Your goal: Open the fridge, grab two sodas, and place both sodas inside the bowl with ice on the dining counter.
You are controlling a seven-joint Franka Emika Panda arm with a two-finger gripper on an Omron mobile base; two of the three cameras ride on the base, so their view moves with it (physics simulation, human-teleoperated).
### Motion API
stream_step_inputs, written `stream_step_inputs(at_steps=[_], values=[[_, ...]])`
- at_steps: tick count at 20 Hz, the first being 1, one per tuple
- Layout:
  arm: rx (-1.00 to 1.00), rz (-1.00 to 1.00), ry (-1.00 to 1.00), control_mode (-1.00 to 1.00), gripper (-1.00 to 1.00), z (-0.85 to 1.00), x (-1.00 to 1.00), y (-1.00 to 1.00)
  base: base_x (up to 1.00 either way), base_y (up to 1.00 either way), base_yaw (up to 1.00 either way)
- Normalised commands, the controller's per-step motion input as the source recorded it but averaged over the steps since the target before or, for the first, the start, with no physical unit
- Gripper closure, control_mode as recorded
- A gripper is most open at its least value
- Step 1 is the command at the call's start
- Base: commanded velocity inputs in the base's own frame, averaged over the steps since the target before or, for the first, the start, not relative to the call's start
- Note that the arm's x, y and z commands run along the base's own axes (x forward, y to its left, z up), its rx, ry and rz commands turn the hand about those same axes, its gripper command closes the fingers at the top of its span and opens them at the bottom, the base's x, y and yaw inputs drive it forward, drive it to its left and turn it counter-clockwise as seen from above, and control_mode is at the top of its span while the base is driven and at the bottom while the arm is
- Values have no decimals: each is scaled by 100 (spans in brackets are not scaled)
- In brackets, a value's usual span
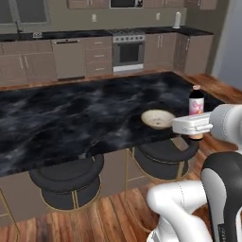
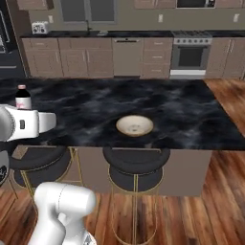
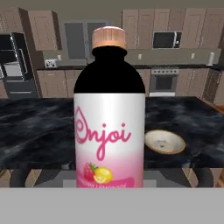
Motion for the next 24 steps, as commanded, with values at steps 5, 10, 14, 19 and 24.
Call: stream_step_inputs(at_steps=[5, 10, 14, 19, 24], values=[[0, 0, 0, 100, 100, 0, 0, 0, 44, -59, 43], [0, 0, 0, 100, 100, 0, 0, 0, 67, -56, 41], [0, 0, 0, 100, 100, 0, 0, 0, 82, -68, 33], [2, 5, 2, -100, 100, 0, 14, -17, 56, -63, 21], [10, 20, 24, -100, 100, -22, 72, -82, 0, 0, 0]])
